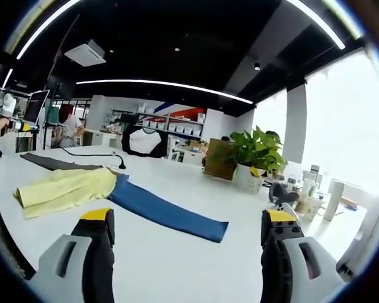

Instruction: Fold the garment on the visible template until the final outline fits inside the template.

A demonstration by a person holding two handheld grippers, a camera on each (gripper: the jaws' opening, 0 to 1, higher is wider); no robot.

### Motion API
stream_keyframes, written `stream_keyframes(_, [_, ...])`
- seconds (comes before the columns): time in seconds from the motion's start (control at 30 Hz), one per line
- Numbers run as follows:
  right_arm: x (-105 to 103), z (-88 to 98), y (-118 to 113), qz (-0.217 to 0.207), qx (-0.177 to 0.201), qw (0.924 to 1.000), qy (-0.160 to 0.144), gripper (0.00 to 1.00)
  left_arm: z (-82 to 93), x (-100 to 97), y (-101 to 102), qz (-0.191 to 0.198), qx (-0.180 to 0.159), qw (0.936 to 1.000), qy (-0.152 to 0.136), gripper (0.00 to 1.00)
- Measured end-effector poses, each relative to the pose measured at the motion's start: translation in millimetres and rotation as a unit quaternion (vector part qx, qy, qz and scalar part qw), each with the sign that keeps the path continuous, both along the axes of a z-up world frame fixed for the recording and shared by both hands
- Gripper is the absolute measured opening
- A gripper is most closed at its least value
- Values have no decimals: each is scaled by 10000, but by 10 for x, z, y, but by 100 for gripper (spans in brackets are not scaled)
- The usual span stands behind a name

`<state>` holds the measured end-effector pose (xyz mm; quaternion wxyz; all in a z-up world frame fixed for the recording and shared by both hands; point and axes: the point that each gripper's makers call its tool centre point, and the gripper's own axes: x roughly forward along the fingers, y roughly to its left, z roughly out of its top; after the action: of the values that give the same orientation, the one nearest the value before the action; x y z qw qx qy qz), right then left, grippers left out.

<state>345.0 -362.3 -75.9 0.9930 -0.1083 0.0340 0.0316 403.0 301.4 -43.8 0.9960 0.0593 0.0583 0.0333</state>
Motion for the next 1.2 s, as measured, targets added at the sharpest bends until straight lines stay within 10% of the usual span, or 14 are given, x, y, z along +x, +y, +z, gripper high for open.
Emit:
stream_keyframes(0.37, [-12, 16, 40, 60, 2, 10000, -13, 99, 121, -314, -512, -467, -91, 9981, -384, 38])
stream_keyframes(0.93, [-6, -17, 164, 208, -27, 9998, 35, 99, 78, -749, -1033, -901, -236, 9930, -732, 100])
stream_keyframes(1.2, [4, -72, 251, 351, -21, 9993, 105, 99, 78, -975, -1311, -1332, -277, 9867, -893, 100])
